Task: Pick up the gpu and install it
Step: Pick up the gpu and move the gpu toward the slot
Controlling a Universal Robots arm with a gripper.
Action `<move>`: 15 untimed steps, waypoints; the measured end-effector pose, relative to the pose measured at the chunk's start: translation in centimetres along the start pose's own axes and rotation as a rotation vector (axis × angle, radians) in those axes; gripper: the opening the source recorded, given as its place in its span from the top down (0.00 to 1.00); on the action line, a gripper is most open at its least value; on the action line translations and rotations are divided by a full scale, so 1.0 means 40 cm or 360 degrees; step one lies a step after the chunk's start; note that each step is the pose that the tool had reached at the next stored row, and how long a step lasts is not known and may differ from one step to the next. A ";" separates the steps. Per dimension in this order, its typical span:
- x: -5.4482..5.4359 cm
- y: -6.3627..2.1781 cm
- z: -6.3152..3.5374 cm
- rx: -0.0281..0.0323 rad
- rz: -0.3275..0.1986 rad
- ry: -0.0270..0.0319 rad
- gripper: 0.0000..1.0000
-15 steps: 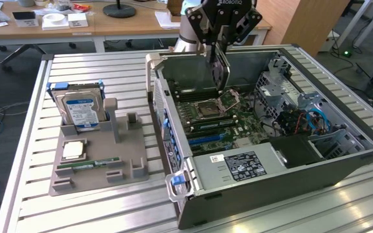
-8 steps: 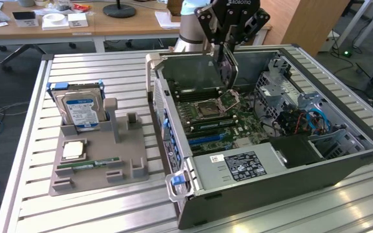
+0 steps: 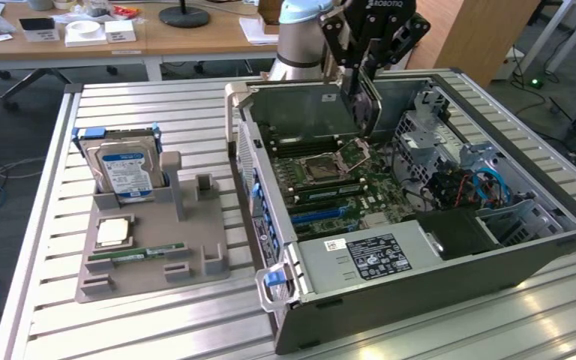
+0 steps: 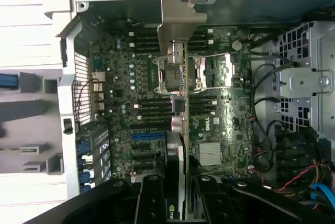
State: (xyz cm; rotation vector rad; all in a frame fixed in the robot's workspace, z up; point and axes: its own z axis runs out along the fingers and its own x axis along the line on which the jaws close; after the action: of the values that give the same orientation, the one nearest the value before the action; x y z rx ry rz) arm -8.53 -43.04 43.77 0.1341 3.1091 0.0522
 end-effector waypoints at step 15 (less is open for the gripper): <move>-0.113 0.011 0.003 0.00001 -0.0003 0.00002 0.73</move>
State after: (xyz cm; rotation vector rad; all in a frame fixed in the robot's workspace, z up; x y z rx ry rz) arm -3.98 -42.98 43.77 0.1312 3.1093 0.0521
